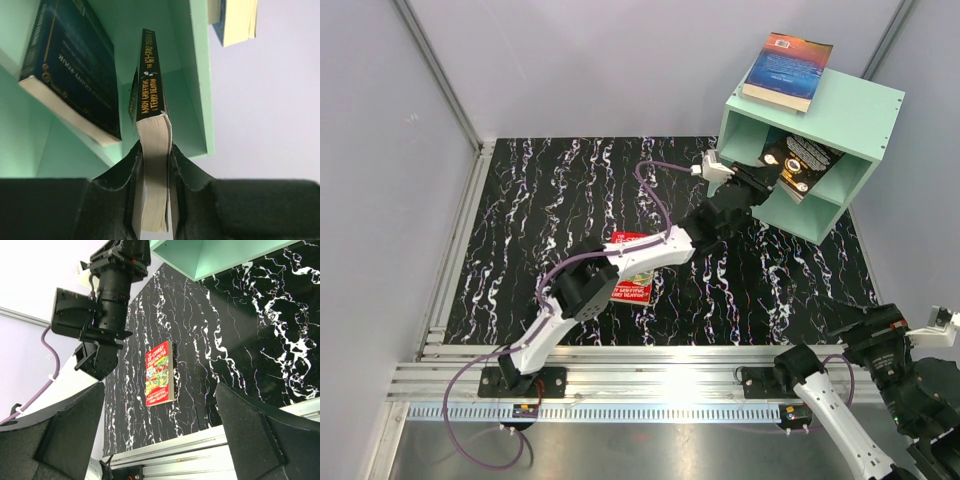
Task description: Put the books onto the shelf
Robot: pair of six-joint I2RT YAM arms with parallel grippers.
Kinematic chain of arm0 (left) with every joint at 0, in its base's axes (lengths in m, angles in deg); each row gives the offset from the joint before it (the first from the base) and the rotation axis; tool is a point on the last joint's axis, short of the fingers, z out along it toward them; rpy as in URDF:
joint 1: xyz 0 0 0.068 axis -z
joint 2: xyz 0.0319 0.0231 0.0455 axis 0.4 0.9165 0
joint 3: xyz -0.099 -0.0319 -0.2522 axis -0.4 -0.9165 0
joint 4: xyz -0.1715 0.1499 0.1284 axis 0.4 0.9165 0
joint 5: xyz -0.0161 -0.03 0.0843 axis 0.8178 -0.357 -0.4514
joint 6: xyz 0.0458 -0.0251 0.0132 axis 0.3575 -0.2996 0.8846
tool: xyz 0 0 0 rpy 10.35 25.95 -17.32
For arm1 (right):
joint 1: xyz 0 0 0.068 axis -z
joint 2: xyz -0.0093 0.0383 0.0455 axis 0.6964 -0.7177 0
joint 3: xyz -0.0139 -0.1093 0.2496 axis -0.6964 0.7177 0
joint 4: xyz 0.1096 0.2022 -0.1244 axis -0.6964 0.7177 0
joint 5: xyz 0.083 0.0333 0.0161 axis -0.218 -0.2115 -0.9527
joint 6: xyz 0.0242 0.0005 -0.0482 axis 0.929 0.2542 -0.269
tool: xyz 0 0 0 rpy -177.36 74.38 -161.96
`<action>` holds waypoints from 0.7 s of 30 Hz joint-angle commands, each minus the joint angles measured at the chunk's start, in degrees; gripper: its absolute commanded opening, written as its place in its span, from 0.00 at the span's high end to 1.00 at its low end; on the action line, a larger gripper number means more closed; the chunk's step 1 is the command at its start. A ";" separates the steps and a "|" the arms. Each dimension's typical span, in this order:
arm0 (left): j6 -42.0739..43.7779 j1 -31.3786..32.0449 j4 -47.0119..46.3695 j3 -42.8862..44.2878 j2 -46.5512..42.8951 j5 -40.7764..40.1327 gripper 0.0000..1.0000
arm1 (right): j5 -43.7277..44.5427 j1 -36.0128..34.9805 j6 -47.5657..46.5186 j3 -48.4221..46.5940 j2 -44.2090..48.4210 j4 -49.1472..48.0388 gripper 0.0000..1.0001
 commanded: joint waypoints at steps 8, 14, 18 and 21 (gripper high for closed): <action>0.30 2.26 12.47 20.40 7.46 -21.48 1.00 | 0.63 -0.59 -0.14 -0.75 1.25 1.45 0.00; -0.93 2.52 15.73 28.14 13.27 -24.47 1.00 | 0.27 -0.59 0.47 0.74 2.30 1.72 0.00; -0.93 2.52 14.78 31.74 17.30 -24.39 1.00 | 0.36 -0.59 0.39 1.27 2.48 1.63 0.00; 0.30 2.08 12.41 34.91 19.51 -22.81 1.00 | 0.54 -0.68 0.12 1.63 2.65 1.54 0.00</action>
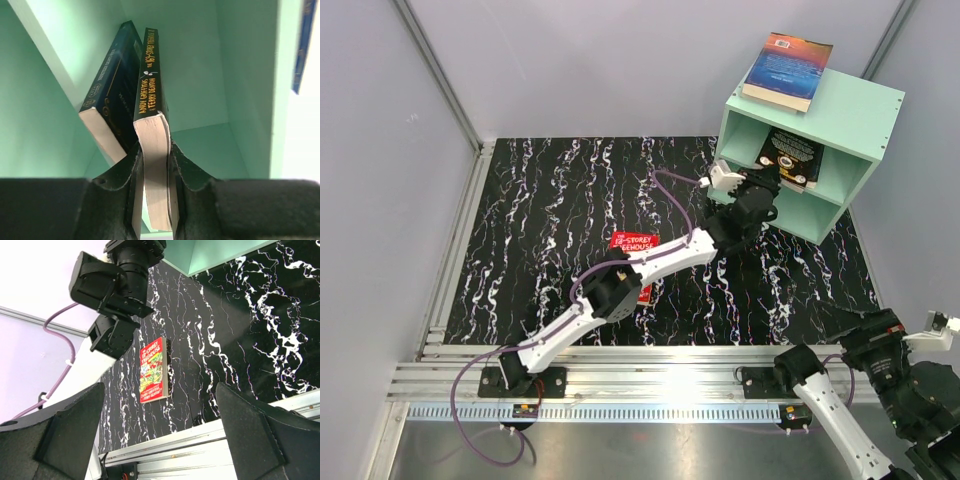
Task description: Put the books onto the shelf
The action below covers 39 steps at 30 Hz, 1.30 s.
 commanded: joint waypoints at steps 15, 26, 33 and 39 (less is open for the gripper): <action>3.61 -1.93 -12.90 4.08 1.63 6.26 0.16 | -0.17 -0.88 1.18 4.36 1.67 -1.63 0.00; 3.69 -1.75 -22.65 -28.61 -16.22 15.75 0.01 | -0.17 -0.88 0.83 5.68 1.41 -2.69 0.00; 10.46 -2.98 -19.40 -32.12 -22.17 24.99 0.01 | -0.87 -0.88 1.00 6.99 0.97 -4.70 0.00; 14.76 -3.69 -28.11 -64.71 -41.60 22.89 0.01 | -0.17 -0.96 -1.10 8.93 -1.04 -8.83 0.60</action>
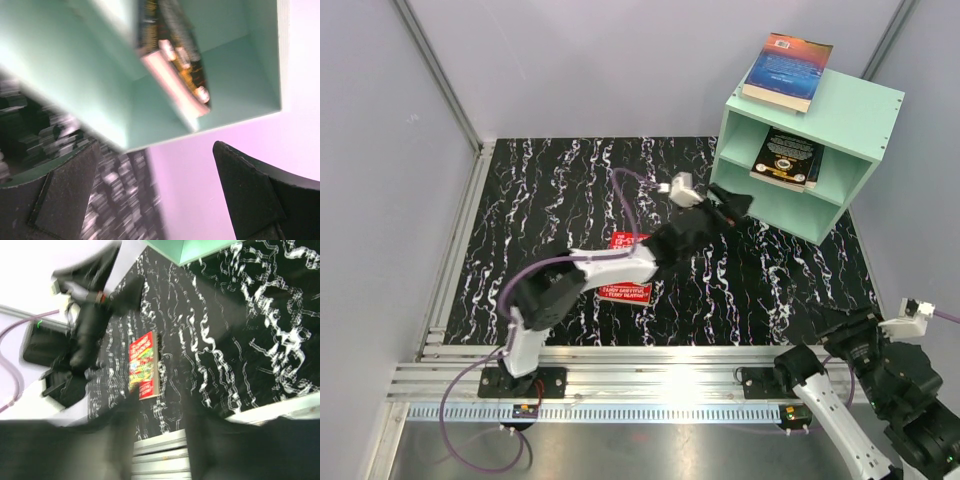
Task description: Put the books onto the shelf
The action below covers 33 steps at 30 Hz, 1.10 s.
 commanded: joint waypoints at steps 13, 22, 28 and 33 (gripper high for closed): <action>14.50 -0.74 10.71 -44.86 -49.31 -6.15 0.14 | 2.24 -0.59 -5.76 8.82 -31.62 -39.80 1.00; 13.89 -0.65 23.82 -58.22 -71.29 -11.33 0.07 | 3.14 8.95 -10.26 -0.93 -61.43 -55.02 1.00; 13.18 -0.65 27.52 -63.41 -81.05 -13.88 0.06 | 1.18 14.17 -11.04 -4.89 -70.76 -59.68 1.00; 14.06 -0.65 28.22 -64.91 -83.34 -15.12 0.06 | 7.16 14.44 -10.69 -6.30 -74.27 -61.78 1.00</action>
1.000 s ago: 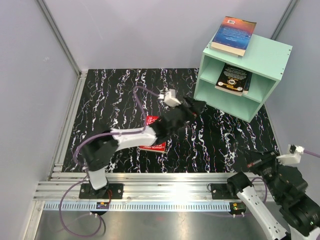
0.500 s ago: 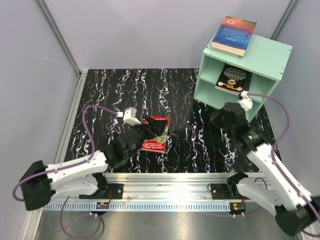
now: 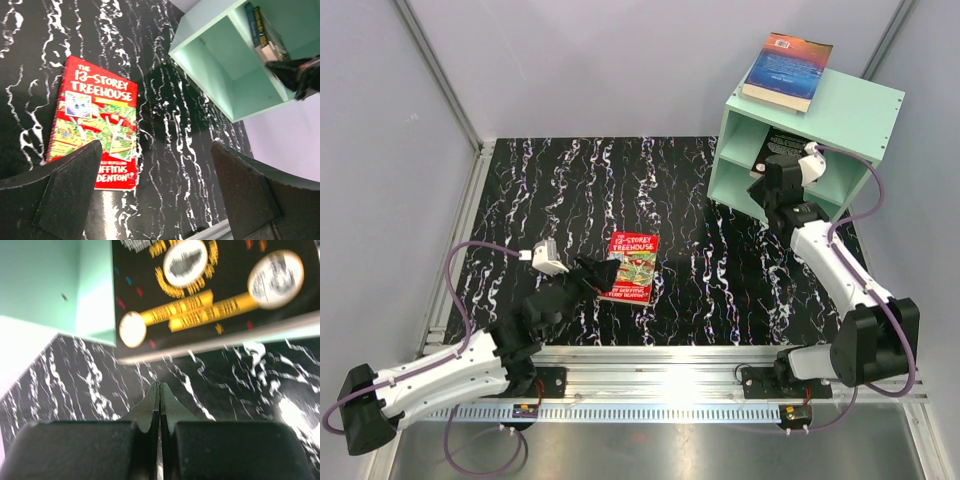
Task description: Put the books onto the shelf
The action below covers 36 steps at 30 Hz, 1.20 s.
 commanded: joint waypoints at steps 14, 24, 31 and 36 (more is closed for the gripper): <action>0.44 0.07 1.10 -3.47 -0.83 -2.81 0.06 | 22.35 1.42 3.40 -4.01 -5.41 -6.46 1.00; 0.18 0.07 1.01 -5.14 -1.10 -3.60 0.05 | 21.14 2.03 3.23 -5.07 -7.69 -8.65 1.00; -0.79 -0.01 5.06 -3.47 -1.10 -5.27 0.01 | 3.77 1.95 2.88 4.49 4.04 -10.06 1.00; -0.18 -0.28 8.66 -1.62 0.04 -7.29 0.01 | -2.77 -1.65 4.90 19.35 18.91 -8.13 0.42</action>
